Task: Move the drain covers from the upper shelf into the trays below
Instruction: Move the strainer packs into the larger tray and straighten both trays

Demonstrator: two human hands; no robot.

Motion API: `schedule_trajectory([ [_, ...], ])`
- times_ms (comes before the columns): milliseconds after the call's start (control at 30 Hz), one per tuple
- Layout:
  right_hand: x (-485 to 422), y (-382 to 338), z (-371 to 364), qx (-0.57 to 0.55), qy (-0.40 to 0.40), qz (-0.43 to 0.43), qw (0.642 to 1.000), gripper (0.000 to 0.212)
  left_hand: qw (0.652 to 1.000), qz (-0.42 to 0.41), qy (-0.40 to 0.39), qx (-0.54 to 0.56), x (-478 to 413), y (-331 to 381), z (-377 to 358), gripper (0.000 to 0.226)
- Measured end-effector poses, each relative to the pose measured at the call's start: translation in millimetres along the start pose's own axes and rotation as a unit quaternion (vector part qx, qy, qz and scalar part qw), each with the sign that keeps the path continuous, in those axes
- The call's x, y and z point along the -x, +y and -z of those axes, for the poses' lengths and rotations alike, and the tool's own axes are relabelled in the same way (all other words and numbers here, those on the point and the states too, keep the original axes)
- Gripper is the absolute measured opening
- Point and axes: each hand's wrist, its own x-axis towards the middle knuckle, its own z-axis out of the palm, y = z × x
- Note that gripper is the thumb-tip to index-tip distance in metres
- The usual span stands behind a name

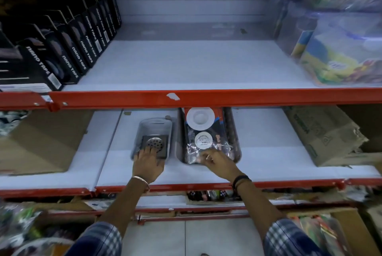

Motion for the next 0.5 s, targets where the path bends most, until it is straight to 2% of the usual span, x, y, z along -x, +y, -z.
schedule_trajectory([
  [67, 8, -5, -10, 0.093, -0.027, 0.006, 0.995, 0.032, 0.997, -0.024, -0.046, -0.052, 5, -14, 1, 0.042],
  [133, 15, -8, -19, 0.148, -0.011, 0.007, 0.989, 0.032, 0.992, -0.062, -0.063, -0.088, 9, -21, 6, 0.037],
  [300, 31, -13, -28, 0.179, 0.027, -0.028, 0.983, 0.032, 0.976, -0.086, -0.119, -0.159, 24, -14, 21, 0.042],
  [500, 63, -19, -35, 0.201, -0.002, -0.059, 0.978, 0.031, 0.974, -0.115, -0.152, -0.124, 62, -12, 24, 0.045],
])
